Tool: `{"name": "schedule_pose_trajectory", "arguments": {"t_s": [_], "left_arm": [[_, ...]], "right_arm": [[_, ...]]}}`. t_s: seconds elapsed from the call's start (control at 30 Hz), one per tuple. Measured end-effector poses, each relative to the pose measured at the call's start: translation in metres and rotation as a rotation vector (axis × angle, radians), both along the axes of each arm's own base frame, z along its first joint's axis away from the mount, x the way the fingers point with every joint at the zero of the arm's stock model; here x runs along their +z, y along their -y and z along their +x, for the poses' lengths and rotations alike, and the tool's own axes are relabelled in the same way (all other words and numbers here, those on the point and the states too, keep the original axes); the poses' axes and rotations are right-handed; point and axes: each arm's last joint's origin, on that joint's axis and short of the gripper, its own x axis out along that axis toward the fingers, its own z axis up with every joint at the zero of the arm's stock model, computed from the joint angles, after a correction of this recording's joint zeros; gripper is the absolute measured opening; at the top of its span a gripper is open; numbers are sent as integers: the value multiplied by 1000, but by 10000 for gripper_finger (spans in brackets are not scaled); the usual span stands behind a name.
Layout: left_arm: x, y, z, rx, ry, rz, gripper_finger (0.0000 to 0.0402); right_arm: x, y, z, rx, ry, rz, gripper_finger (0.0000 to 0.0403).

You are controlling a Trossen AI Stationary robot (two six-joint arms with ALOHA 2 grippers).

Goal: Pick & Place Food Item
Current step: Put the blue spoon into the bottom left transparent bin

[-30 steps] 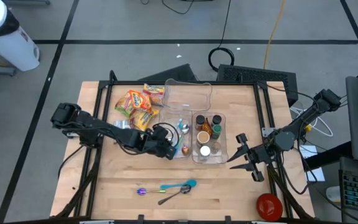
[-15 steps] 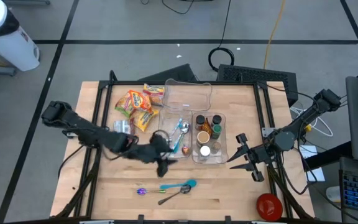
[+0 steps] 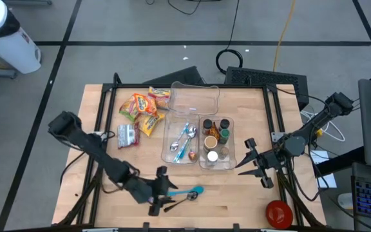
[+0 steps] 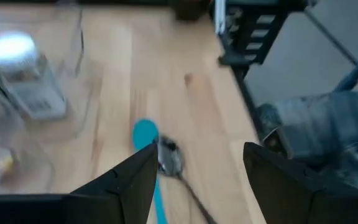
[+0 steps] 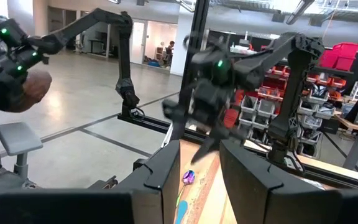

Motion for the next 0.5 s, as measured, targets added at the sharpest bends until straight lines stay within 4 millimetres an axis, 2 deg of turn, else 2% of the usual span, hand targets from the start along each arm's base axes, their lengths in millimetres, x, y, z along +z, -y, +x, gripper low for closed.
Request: {"name": "schedule_pose_trajectory", "arguments": {"t_s": [0.2,0.5], "left_arm": [[-40,10,21,4,-160,-49,246],[-85,16,29,17,-402,88,246]], "right_arm": [[0,0,0,0,0,-2,105],[0,0,0,0,-1,-1,105]]}}
